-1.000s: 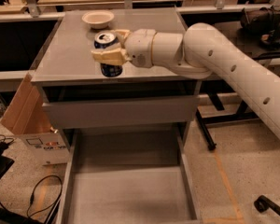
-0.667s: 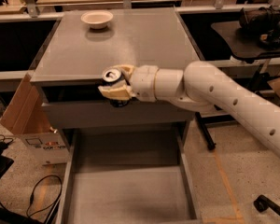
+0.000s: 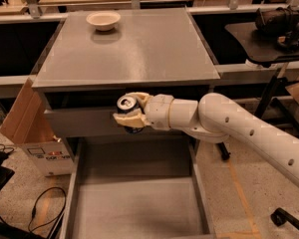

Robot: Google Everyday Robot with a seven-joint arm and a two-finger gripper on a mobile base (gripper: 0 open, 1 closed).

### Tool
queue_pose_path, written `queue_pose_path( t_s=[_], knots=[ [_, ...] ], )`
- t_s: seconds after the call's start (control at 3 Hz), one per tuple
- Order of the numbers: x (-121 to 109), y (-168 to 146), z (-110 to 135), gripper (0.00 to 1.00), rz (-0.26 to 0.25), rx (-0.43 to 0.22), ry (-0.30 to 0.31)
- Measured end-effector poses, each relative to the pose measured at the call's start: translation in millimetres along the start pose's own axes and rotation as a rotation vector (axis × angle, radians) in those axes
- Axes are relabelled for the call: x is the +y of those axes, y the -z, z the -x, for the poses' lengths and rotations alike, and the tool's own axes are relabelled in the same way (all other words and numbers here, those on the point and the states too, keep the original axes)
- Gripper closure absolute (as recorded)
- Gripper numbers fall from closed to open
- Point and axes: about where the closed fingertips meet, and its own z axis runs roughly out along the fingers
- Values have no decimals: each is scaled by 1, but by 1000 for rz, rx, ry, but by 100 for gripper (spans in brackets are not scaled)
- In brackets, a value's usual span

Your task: Place pepsi can into middle drawer

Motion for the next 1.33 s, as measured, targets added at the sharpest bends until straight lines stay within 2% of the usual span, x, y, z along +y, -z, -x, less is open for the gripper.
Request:
queue_pose_path(
  t_s=[0.33, 0.67, 1.0, 1.33],
  knots=[
    [18, -8, -35, 100, 20, -17, -47],
    [65, -19, -101, 100, 70, -54, -111],
    [100, -42, -170, 100, 144, -62, -134],
    [125, -69, -232, 100, 191, -69, -152]
  ],
)
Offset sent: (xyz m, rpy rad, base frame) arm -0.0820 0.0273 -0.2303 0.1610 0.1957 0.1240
